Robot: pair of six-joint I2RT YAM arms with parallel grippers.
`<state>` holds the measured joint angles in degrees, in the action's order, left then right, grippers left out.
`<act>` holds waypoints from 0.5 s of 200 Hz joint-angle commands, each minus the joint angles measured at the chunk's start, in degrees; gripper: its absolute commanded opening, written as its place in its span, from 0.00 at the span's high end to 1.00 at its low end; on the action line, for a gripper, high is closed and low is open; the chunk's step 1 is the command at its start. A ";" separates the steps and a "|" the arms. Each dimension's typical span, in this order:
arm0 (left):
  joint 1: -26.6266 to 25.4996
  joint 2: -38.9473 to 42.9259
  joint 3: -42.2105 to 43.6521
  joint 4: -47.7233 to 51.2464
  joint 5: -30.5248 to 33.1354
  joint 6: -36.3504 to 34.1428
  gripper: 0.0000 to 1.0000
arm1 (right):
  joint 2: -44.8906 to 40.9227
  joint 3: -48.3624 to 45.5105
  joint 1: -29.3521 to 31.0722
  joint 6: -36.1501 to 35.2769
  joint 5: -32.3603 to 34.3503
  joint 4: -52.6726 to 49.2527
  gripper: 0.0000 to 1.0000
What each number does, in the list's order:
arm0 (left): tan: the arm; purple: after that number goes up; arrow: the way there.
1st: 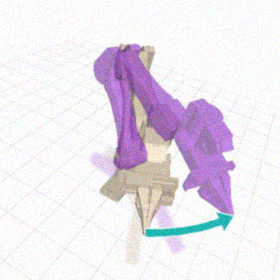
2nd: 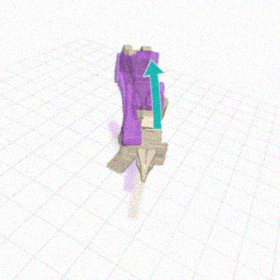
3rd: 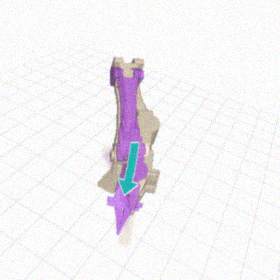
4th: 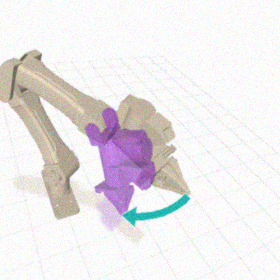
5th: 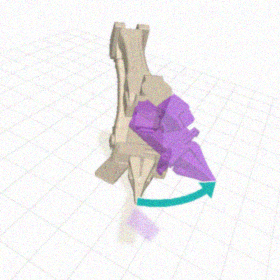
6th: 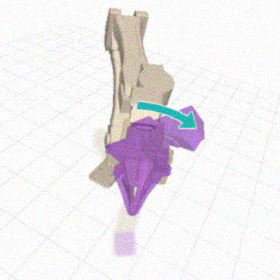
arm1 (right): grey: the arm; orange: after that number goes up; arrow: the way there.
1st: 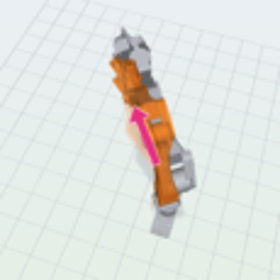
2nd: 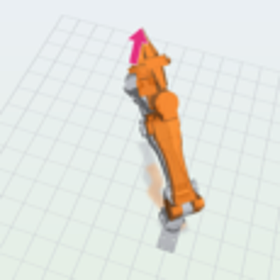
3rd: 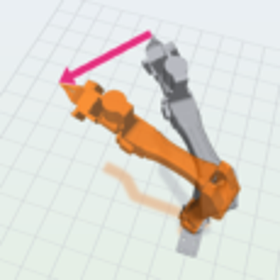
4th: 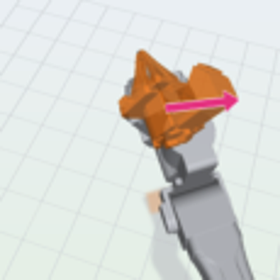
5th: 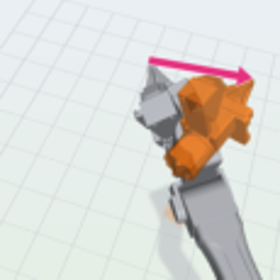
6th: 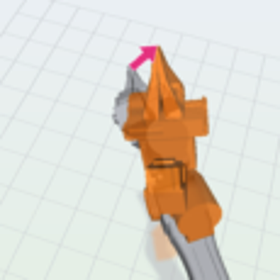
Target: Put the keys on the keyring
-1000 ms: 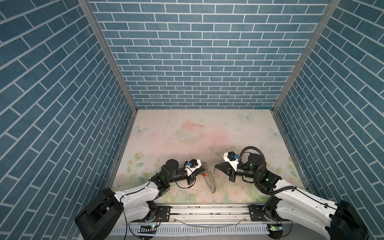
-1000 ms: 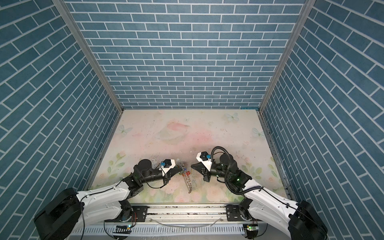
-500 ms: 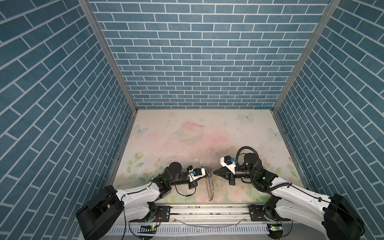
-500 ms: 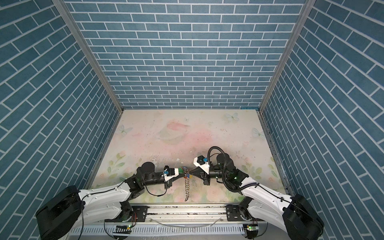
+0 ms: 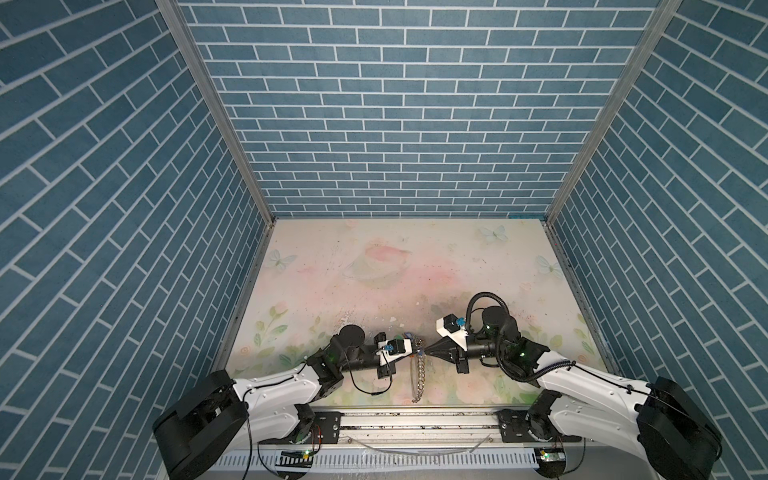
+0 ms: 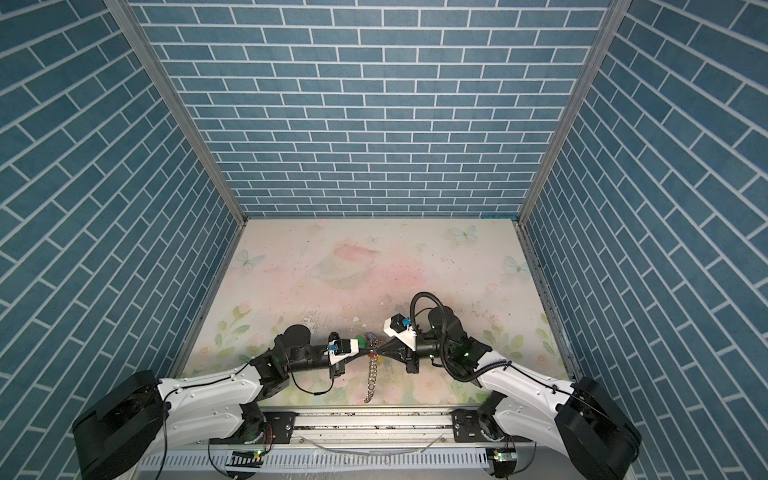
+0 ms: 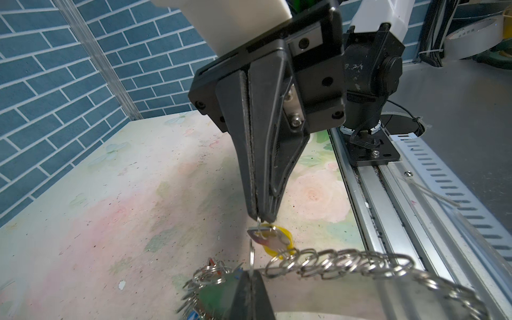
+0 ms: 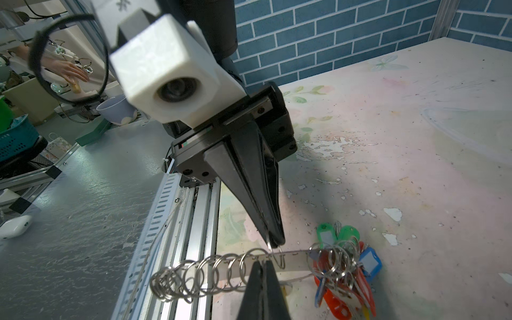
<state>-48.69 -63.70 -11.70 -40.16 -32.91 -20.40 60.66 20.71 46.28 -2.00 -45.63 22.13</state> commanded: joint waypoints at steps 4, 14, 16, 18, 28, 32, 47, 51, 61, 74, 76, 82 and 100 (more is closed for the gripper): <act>-0.27 -0.33 -1.25 -1.78 -2.29 0.09 1.00 | 1.11 0.28 0.79 -3.00 0.47 3.51 1.00; -0.27 -0.50 -1.35 -1.76 -2.57 0.30 1.00 | 1.67 0.29 1.13 -2.92 0.46 4.18 1.00; -0.27 -0.58 -1.31 -1.76 -2.60 0.30 1.00 | 1.74 0.25 1.17 -2.92 0.45 4.22 1.00; -0.27 -0.62 -1.37 -1.76 -2.73 0.35 1.00 | 1.87 0.26 1.24 -2.92 0.56 4.41 1.00; -0.27 -0.71 -1.52 -1.76 -2.77 0.43 1.00 | 2.14 0.22 1.48 -2.99 0.96 4.83 1.00; -0.27 -0.64 -1.48 -1.72 -2.87 0.37 1.00 | 2.20 0.14 1.55 -3.01 1.29 4.92 1.00; -0.27 -0.58 -1.53 -1.70 -3.21 0.43 1.00 | 1.99 -0.12 1.71 -3.47 2.66 4.96 1.00; -0.29 -0.56 -1.53 -1.68 -3.23 0.45 1.00 | 1.89 -0.16 1.72 -3.69 3.06 4.94 1.00; -0.27 -0.49 -1.48 -1.59 -3.14 0.45 1.00 | 1.48 -0.42 1.75 -4.04 4.17 4.97 1.00; -0.27 -0.48 -1.48 -1.50 -3.21 0.45 1.00 | 0.73 -0.87 1.71 -4.48 5.16 4.86 1.00; -0.27 -0.53 -1.48 -1.46 -3.22 0.43 1.00 | 0.63 -0.94 1.71 -4.54 5.30 4.90 1.00; -0.27 -0.51 -1.48 -1.41 -3.15 0.45 1.00 | 0.35 -1.02 1.70 -4.74 5.67 4.67 1.00; -0.27 -0.49 -1.48 -1.37 -3.13 0.45 1.00 | -0.13 -1.10 1.72 -5.20 6.04 3.60 1.00</act>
<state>-48.66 -64.29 -11.86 -40.25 -34.17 -20.14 61.78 20.71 47.97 -3.51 -42.22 24.86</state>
